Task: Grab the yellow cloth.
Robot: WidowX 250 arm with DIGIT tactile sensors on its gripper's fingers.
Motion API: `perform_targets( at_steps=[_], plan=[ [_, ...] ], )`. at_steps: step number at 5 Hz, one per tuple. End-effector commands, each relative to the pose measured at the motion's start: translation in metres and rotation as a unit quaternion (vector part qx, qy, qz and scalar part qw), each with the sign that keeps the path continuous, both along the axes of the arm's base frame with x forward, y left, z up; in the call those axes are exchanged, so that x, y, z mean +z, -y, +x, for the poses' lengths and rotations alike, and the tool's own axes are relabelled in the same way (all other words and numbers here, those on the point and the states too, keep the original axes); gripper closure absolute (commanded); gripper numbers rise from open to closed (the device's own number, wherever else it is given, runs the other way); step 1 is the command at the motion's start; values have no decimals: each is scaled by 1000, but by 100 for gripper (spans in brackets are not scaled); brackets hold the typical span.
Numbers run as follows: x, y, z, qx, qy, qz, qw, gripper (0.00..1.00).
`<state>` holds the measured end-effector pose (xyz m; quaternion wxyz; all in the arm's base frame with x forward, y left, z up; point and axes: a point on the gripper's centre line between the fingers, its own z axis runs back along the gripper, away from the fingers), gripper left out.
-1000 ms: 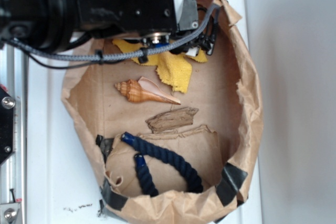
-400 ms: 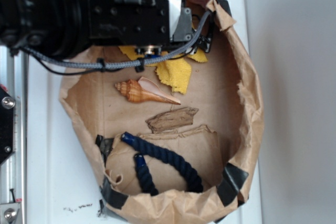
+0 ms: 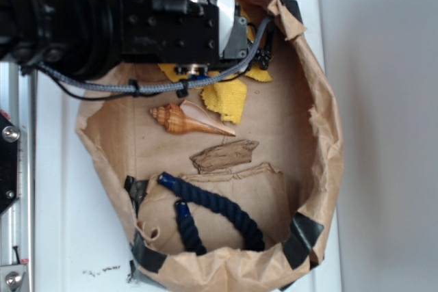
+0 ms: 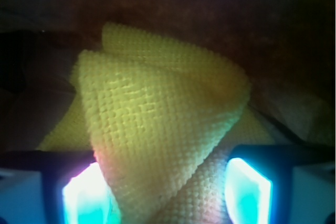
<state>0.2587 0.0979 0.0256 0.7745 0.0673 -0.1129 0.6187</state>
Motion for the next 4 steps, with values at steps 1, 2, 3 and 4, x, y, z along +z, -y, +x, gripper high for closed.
perform_targets(
  at_steps=[1, 2, 3, 4],
  plan=[
    [21, -15, -5, 5, 23, -7, 1000, 100],
    [22, -15, -5, 6, 23, -7, 1000, 100],
    [32, -12, -8, -18, 38, -19, 999, 100],
    [70, 1, -14, -116, 50, -75, 989, 100]
  ],
)
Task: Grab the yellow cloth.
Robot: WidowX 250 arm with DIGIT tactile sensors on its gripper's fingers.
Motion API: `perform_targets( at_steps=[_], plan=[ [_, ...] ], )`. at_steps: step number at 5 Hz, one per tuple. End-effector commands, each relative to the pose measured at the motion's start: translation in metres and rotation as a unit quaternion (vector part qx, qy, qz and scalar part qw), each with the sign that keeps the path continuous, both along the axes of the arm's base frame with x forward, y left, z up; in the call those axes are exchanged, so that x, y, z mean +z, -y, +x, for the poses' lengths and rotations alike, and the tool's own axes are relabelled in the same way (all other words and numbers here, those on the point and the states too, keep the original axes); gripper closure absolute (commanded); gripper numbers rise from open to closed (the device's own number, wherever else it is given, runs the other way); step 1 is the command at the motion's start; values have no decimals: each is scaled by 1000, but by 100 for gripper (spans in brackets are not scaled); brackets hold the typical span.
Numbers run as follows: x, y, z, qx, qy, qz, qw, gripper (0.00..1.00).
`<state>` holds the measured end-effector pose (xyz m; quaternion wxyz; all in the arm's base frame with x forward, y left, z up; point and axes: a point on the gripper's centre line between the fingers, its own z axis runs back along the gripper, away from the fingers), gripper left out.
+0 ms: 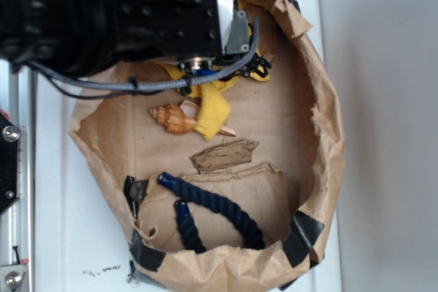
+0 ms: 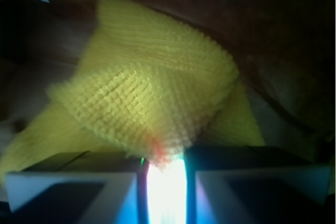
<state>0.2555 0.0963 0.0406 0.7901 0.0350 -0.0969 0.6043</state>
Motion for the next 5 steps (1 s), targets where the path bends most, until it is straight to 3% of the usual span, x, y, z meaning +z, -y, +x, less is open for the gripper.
perform_targets(
  at_steps=[1, 2, 3, 4, 5],
  plan=[
    [101, 15, -25, -194, 51, -77, 977, 100],
    [127, 25, -32, -234, 29, -81, 968, 100],
    [146, 35, -32, -272, 15, -68, 960, 100],
    [148, 45, -22, -268, -7, -37, 963, 100],
    [142, 54, -17, -259, -2, 21, 966, 100]
  ],
)
